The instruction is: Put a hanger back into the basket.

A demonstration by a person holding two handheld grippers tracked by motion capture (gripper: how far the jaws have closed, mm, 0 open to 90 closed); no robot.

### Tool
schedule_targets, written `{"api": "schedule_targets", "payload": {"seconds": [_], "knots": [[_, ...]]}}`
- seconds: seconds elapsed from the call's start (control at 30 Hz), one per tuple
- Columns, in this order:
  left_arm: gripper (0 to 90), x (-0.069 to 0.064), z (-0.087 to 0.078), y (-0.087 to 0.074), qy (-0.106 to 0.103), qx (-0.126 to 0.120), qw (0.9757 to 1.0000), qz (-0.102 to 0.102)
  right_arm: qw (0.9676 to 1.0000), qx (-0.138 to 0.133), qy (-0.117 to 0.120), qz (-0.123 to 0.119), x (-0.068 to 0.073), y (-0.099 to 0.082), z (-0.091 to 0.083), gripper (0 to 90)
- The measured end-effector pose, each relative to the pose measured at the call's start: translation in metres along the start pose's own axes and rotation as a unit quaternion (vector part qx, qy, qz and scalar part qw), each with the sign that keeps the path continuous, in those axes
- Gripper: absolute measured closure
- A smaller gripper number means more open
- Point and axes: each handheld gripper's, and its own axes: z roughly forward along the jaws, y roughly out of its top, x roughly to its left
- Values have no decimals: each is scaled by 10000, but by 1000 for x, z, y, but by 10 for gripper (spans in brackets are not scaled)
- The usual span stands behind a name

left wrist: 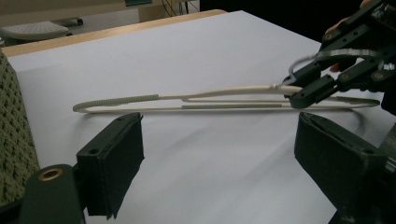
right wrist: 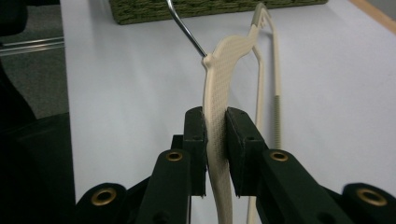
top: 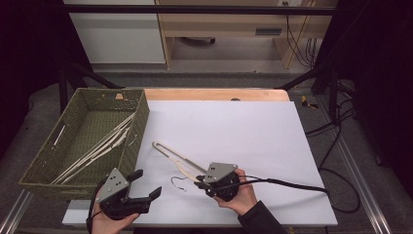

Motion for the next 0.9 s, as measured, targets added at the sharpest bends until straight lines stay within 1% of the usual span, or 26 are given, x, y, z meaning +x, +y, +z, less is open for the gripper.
{"api": "schedule_targets", "payload": {"seconds": [0.03, 0.1, 0.13, 0.27, 0.4, 0.43, 0.53, 0.63, 0.77, 0.83, 0.9], "knots": [[155, 0, 1, 1, 8, 5, 10000, 38, 10000, -6, -45, -36, -2, 1, -2, 804], [153, 1, 2, 5, 9, 31, 9999, 148, 9998, -14, -191, -28, -5, 3, -6, 815], [151, 2, 3, 7, -3, 21, 9998, 178, 9997, -26, -263, 5, -6, 4, -7, 820], [141, 5, 6, 16, -16, -2, 9996, 295, 9988, -50, -488, -31, -12, 5, -12, 840], [123, 6, 8, 23, -17, -12, 9994, 347, 9969, -101, -775, 95, -22, 5, -19, 866], [122, 7, 9, 25, -31, -1, 9993, 372, 9968, -116, -773, 150, -26, 4, -20, 868], [120, 8, 11, 26, -56, 9, 9993, 363, 9971, -173, -684, 282, -33, 1, -24, 869], [117, 9, 14, 28, -143, 68, 9993, 343, 9976, -235, -546, 351, -35, 0, -29, 869], [117, 6, 20, 33, -287, 182, 9986, 414, 9980, -488, -159, 367, -30, 1, -37, 869], [121, 3, 27, 37, -438, 269, 9974, 501, 9971, -653, 90, 373, -27, 2, -41, 870], [125, 0, 35, 41, -529, 358, 9962, 587, 9958, -763, 333, 370, -23, 2, -43, 869]]}}
